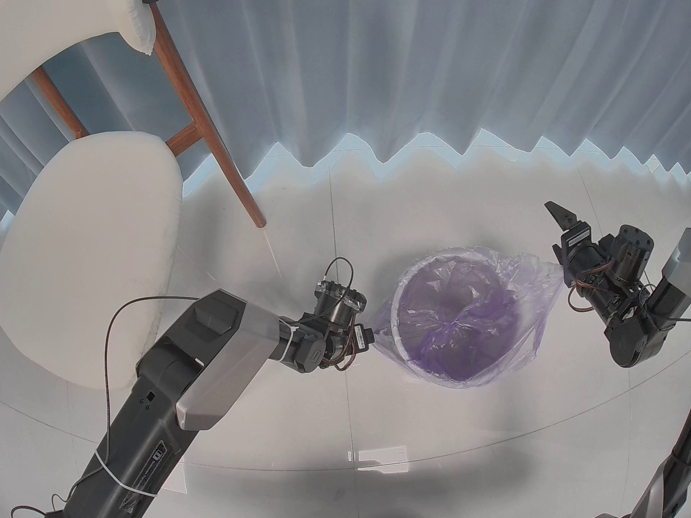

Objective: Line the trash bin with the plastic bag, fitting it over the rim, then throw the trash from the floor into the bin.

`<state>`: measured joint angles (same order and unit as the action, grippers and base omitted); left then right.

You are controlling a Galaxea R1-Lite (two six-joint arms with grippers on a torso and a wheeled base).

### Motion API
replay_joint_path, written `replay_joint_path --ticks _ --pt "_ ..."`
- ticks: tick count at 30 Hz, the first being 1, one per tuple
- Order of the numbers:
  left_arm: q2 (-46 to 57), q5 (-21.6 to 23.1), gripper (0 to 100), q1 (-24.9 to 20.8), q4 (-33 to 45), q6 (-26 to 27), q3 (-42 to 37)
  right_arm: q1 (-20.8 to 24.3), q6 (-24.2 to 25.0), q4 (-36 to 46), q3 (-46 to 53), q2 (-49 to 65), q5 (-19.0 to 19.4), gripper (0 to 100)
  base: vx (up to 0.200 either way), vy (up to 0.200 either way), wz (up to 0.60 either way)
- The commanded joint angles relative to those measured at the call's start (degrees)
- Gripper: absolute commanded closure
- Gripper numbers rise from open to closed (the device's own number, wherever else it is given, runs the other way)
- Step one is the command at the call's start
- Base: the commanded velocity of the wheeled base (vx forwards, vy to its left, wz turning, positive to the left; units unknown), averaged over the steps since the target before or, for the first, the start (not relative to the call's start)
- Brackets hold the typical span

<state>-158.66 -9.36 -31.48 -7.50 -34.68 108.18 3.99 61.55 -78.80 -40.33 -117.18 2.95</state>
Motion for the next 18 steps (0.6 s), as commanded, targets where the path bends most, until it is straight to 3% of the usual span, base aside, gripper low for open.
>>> replay_joint_path --ticks 1,4,6,18 --pt "-0.07 -0.48 0 0.01 0.03 -0.03 0.01 -2.84 -3.89 -0.04 0.16 -1.04 0.30 0 0.000 0.000 0.00" --pt "-0.07 -0.92 0 0.01 0.03 -0.03 -0.07 -5.04 -11.28 -2.24 0.34 -6.22 0.21 0 0.000 0.000 0.00" --pt "0.02 -1.01 0 0.01 0.03 -0.03 -0.25 -6.18 -13.47 -5.66 0.42 -8.68 0.30 0 0.000 0.000 0.00" --pt "0.11 -1.01 0 0.01 0.03 -0.21 -0.51 -9.87 -18.75 -9.09 -0.45 -13.69 0.83 0 0.000 0.000 0.00"
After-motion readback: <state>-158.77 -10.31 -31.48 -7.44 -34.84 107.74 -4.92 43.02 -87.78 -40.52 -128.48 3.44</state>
